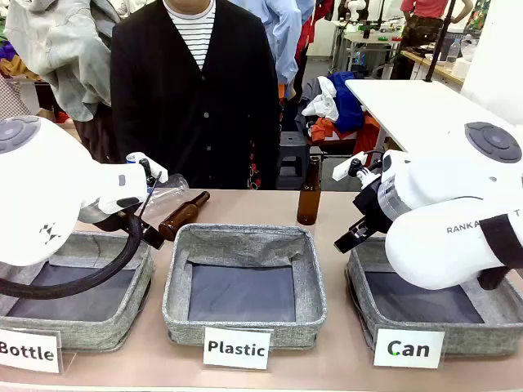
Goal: Sort the can waste into the basket.
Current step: Pick up the can waste from the table and place it in the right Fabric basket.
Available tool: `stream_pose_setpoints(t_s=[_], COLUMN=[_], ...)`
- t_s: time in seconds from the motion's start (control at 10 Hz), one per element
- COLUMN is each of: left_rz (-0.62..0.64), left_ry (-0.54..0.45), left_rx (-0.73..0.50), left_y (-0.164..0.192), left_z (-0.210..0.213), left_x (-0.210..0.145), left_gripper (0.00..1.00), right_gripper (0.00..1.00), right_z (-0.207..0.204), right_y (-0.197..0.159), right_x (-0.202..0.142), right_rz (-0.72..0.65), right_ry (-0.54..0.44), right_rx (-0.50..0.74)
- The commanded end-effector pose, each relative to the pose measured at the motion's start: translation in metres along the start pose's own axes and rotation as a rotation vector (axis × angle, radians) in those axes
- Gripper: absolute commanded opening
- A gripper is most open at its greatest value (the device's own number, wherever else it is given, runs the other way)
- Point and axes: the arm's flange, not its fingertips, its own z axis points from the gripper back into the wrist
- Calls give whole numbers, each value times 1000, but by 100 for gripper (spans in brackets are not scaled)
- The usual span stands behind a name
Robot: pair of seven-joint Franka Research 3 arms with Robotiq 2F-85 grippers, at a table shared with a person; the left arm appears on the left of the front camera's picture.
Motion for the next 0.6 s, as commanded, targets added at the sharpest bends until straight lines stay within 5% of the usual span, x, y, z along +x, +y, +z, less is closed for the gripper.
stream_pose_setpoints(t_s=[0.0,0.5], left_rz=[0,0], left_ry=[0,0], left_rx=[0,0], left_y=[0,0], left_z=[0,0], left_x=[0,0], left_gripper=[100,100], right_gripper=[100,100], right_z=[0,0], right_y=[0,0], right_x=[0,0], right_rz=[0,0], right_ry=[0,0], right_rx=[0,0])
